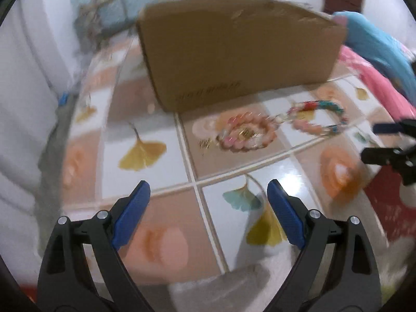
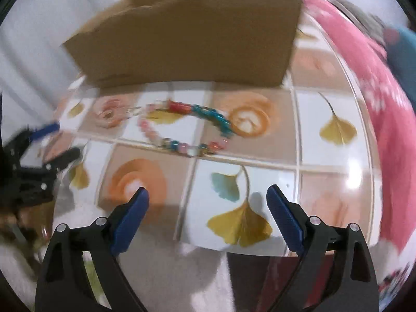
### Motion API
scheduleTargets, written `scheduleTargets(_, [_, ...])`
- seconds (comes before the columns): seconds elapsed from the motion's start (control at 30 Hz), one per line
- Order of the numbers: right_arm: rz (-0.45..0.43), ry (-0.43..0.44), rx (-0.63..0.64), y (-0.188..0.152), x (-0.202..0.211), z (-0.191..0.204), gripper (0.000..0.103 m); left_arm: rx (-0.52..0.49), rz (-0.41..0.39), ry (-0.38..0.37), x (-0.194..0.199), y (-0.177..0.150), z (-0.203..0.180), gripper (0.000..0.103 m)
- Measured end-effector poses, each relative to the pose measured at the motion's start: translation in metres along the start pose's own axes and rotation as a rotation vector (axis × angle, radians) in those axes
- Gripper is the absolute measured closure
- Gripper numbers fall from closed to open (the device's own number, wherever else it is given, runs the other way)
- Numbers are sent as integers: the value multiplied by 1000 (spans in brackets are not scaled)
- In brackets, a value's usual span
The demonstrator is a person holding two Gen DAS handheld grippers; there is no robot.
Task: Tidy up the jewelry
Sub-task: 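Open both tools to drop the watch into the box, then move both tools back toward the bead bracelets on the cloth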
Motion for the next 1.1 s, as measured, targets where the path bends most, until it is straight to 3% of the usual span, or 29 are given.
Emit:
scheduleTargets(0.07, [-10,-27,19,4,-5,1,14,10,-36,13,-5,2,2,10])
scheduleTargets(0.17, [-21,-81,61,8,-13,4,11,31,-26,4,-6,2,6,8])
scheduleTargets(0.23, [-16,-74,60,9,-17,8,7,35,-21,12,-6,1,7,8])
scheduleTargets(0.5, [-56,-75,49,18,-23,22,7,44,-9,25,-13,3,7,7])
scheduleTargets(0.83, [-52,-52,63,21,-19,7,7,31,-11,17,-13,3,7,7])
scheduleTargets(0.93, [-97,24,26,30,-6,9,7,20,-18,34,-10,4,9,7])
scheduleTargets(1.07, [-156,104,33,41,7,18,7,10,-105,15,5,18,6,10])
scheduleTargets(1.1, [-163,113,40,43,8,21,7,6,-123,5,8,22,4,15])
Point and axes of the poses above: each gripper's, at about its wrist camera, not at the fingertips, and x roughly against the way its jaws point, z to its left, y to its top, the point moved 10 cm from there along -x, roughly the way its jaws point, and after that the axes turned 6 degrees about -x, right-handed, at the moved point
